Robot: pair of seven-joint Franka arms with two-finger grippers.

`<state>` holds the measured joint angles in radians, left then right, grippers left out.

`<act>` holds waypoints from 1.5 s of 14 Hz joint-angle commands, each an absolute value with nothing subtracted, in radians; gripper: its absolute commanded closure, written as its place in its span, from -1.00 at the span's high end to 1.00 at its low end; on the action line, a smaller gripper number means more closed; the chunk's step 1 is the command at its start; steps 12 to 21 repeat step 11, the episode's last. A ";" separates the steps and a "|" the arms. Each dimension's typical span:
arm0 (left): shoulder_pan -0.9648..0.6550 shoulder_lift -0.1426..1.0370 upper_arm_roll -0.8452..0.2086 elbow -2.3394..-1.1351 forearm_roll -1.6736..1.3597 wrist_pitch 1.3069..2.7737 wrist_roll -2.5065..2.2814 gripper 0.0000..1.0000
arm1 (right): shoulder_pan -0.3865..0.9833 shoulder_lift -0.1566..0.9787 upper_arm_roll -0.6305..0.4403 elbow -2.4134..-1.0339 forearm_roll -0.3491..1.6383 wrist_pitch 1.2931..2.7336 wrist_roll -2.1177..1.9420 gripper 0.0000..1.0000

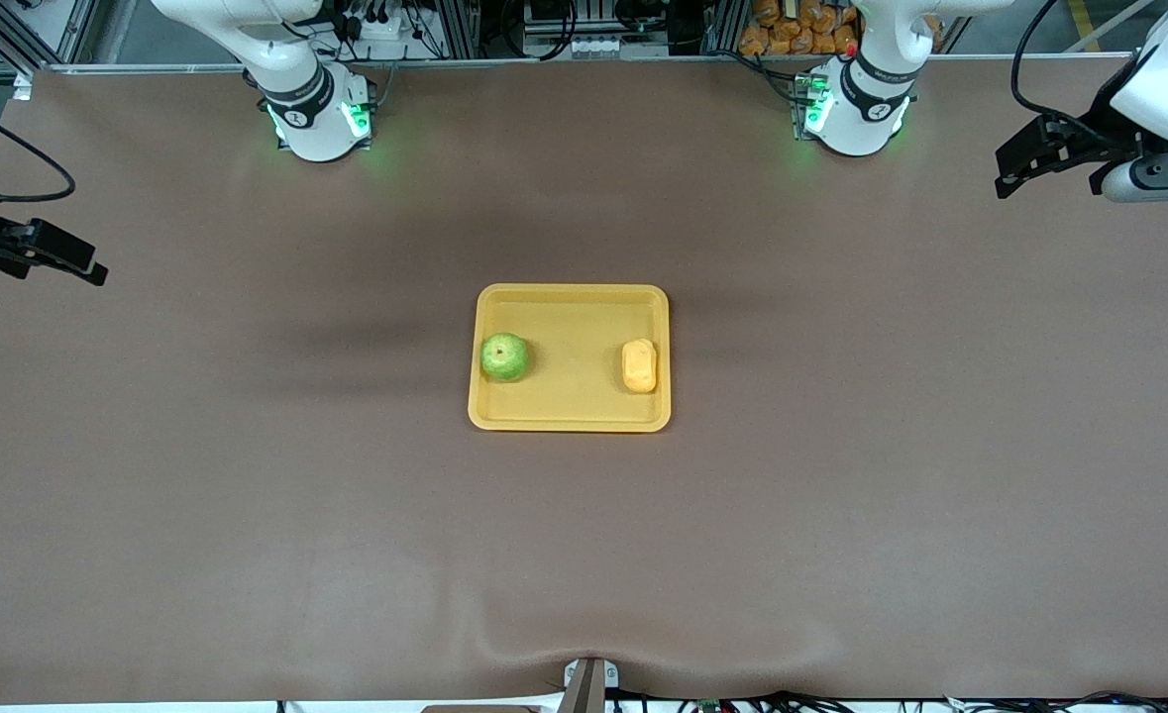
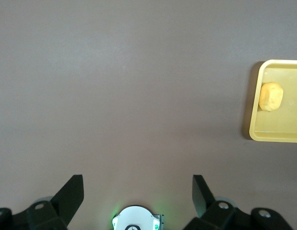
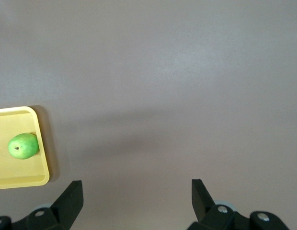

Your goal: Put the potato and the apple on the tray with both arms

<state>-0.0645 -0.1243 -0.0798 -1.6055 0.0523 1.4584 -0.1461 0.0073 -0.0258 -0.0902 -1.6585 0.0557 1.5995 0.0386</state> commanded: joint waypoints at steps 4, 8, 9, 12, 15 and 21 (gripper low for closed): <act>-0.068 -0.114 -0.078 -1.592 0.045 1.454 -0.129 1.00 | 0.012 0.008 -0.094 -1.628 0.074 1.592 0.044 1.00; -0.067 -0.115 -0.078 -1.591 0.045 1.439 -0.130 1.00 | 0.014 0.018 -0.094 -1.621 0.075 1.592 0.046 1.00; -0.067 -0.115 -0.080 -1.591 0.046 1.436 -0.130 1.00 | 0.017 0.021 -0.094 -1.618 0.078 1.594 0.049 1.00; -0.067 -0.115 -0.080 -1.588 0.043 1.436 -0.129 1.00 | 0.018 0.025 -0.092 -1.614 0.078 1.595 0.051 1.00; -0.067 -0.115 -0.080 -1.588 0.043 1.436 -0.129 1.00 | 0.018 0.025 -0.092 -1.614 0.078 1.595 0.051 1.00; -0.067 -0.115 -0.080 -1.588 0.043 1.436 -0.129 1.00 | 0.018 0.025 -0.092 -1.614 0.078 1.595 0.051 1.00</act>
